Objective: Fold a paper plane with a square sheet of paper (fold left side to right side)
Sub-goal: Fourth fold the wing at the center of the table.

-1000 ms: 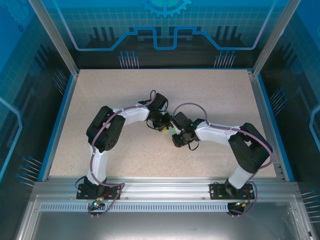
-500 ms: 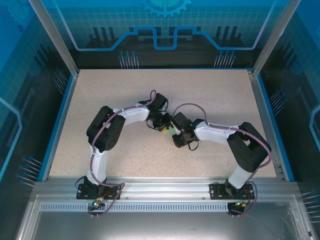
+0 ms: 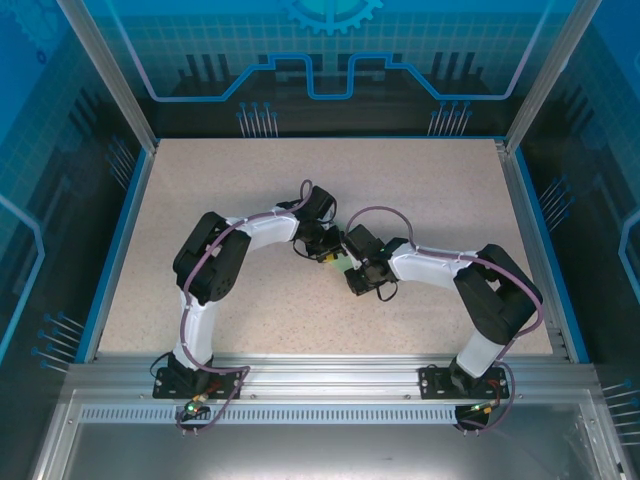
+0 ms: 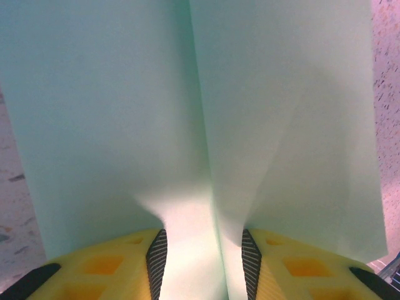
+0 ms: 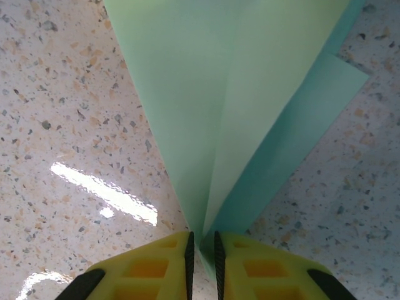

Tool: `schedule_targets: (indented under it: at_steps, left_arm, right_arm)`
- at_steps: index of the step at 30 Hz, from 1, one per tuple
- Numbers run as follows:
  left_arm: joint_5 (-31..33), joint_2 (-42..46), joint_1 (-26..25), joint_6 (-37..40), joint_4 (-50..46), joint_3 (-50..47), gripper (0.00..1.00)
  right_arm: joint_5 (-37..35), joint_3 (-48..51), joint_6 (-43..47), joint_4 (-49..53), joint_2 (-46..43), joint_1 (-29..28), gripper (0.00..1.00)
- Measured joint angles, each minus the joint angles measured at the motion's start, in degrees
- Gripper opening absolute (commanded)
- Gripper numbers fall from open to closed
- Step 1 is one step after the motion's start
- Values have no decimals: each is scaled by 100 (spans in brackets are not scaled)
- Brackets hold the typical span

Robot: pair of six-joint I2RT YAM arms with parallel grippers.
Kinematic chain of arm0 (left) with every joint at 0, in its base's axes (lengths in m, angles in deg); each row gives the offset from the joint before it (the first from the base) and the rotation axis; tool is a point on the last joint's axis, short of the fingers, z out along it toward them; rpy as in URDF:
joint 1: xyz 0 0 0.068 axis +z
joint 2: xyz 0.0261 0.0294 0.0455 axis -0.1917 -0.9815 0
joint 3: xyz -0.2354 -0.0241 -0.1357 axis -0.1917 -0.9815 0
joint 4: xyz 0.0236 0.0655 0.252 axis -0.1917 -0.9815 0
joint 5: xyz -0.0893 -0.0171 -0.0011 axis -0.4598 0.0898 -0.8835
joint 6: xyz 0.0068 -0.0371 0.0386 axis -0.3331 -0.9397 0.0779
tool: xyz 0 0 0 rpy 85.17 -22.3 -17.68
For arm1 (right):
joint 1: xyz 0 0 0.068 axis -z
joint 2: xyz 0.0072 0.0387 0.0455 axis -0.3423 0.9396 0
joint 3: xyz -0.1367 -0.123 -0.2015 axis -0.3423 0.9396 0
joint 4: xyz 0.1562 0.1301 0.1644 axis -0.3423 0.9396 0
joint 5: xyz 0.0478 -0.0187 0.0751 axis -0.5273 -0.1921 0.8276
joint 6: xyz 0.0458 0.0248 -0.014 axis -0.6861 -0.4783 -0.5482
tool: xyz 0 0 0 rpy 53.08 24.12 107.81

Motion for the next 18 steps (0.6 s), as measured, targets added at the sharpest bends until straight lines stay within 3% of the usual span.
schedule_targets:
  at_steps: [15,18]
  left_arm:
    - [7,-2,-4,0,-17,11,42]
    - [4,-2,-4,0,-17,11,42]
  right_arm:
    - [271,289,0,-173,-157,92,18]
    - [337,348,-9,-219,-205,129,23]
